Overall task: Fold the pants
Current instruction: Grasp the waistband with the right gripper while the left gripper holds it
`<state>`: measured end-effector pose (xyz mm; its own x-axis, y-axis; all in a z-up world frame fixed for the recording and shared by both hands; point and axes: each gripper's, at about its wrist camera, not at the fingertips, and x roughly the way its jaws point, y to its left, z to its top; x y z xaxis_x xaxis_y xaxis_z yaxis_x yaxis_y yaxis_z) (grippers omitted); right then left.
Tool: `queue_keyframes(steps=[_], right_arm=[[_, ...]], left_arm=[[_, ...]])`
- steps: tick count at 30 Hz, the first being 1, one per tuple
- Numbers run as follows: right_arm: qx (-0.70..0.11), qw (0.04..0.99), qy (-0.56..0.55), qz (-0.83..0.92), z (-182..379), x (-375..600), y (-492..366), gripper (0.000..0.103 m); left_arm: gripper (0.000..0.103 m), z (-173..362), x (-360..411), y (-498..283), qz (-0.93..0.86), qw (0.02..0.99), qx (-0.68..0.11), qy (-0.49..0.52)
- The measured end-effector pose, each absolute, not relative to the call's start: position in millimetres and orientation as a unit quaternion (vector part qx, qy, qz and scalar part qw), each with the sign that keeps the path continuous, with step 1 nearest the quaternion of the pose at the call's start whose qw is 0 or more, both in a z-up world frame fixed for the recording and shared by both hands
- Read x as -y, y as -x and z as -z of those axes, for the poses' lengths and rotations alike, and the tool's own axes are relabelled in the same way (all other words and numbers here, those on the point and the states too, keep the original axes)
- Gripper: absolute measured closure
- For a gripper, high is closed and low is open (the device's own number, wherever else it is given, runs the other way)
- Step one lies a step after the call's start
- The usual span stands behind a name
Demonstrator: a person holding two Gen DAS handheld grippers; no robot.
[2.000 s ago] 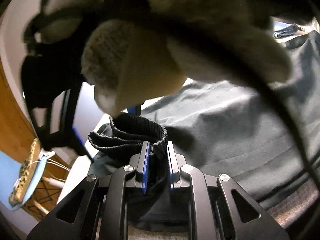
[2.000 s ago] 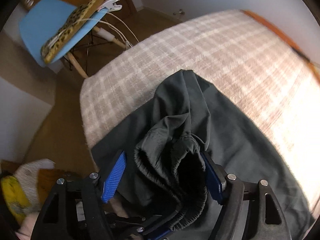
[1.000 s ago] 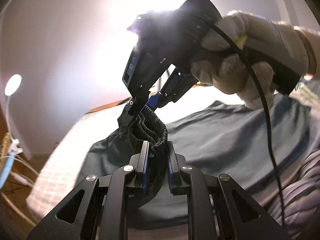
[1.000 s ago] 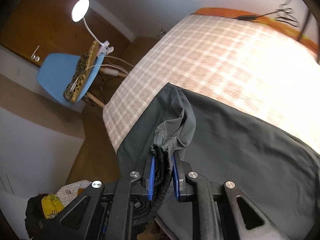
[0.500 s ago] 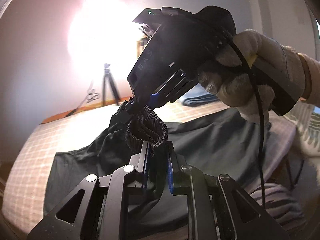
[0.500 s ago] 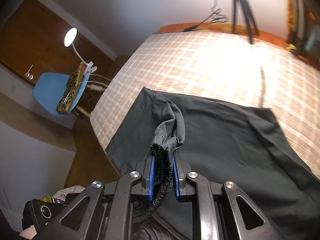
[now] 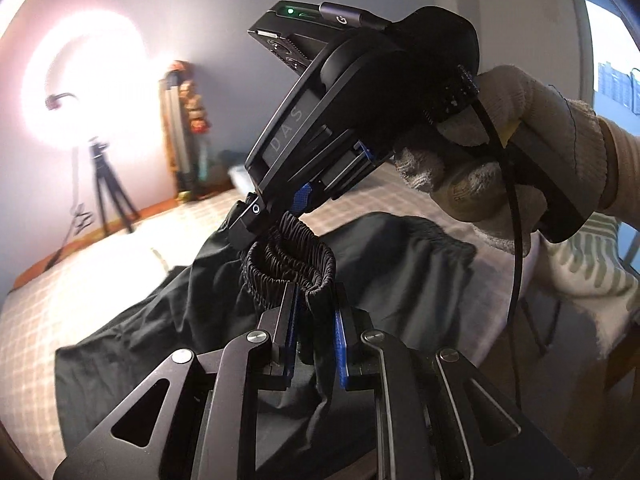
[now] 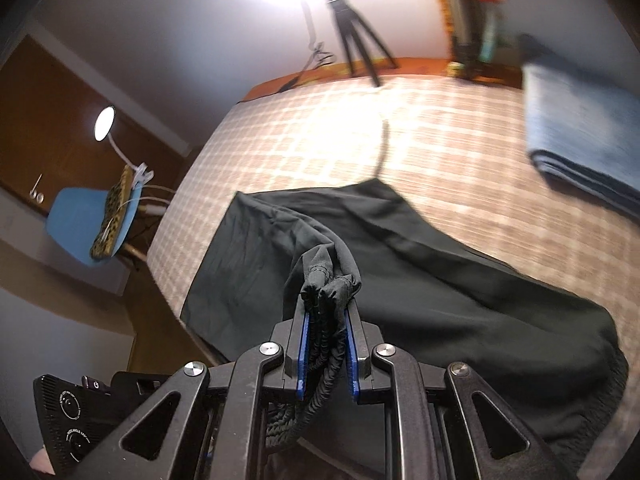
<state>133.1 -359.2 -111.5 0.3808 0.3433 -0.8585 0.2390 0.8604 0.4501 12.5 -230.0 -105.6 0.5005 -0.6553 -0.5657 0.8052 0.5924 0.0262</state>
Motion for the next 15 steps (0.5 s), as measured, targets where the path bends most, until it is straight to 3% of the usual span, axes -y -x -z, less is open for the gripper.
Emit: queue_keyframes(steps=[15], right_arm=[[-0.550, 0.783, -0.285, 0.047, 118.2, 453.4, -52.9, 0.089]], left_arm=[[0.089, 119.5, 343.3, 4.6, 0.495, 0.805, -0.268, -0.187]])
